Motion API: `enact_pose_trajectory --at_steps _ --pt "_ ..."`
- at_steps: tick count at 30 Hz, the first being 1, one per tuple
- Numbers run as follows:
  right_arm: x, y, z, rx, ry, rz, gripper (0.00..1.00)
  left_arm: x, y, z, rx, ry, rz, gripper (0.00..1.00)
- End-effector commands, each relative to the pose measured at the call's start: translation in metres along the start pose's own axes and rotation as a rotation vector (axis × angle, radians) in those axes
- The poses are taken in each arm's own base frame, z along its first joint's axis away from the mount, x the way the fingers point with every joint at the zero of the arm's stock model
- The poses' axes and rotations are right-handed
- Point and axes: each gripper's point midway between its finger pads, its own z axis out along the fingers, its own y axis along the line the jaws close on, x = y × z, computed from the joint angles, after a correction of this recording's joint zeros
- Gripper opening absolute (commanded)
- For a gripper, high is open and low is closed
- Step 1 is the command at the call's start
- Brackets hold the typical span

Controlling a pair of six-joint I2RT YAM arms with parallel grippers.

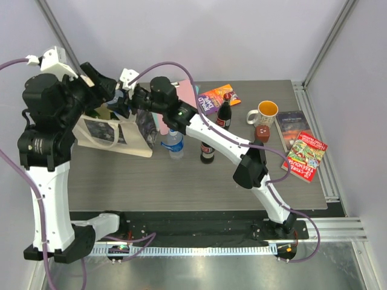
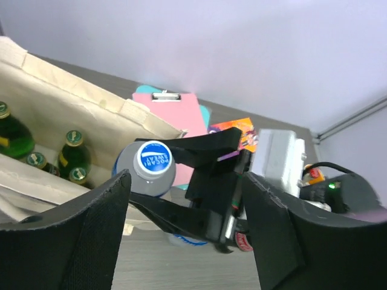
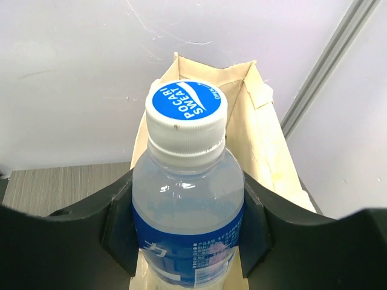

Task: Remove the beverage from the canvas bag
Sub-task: Take out the drink from the canvas bag.

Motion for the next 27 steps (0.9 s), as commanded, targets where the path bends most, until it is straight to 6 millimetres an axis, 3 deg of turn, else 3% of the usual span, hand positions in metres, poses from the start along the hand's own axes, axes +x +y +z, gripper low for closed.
enact_pose_trajectory --at_steps 1,8,17,24,27 --pt "-0.111 -0.013 -0.014 0.048 -0.291 -0.056 0.08 -0.035 -0.02 -0.016 0.077 -0.147 -0.046 0.77" --pt "-0.164 -0.028 -0.033 0.082 -0.411 -0.021 0.06 -0.052 -0.007 -0.047 0.016 -0.282 -0.038 0.84" --pt "-0.216 -0.043 -0.065 0.109 -0.514 -0.006 0.05 -0.031 0.011 -0.066 -0.021 -0.304 -0.063 0.84" --pt "-0.264 -0.05 -0.105 0.098 -0.566 0.014 0.04 -0.006 0.022 -0.067 -0.045 -0.266 -0.062 0.85" --pt "-0.269 -0.051 -0.116 0.093 -0.558 0.008 0.04 0.005 0.027 -0.068 -0.053 -0.251 -0.068 0.85"
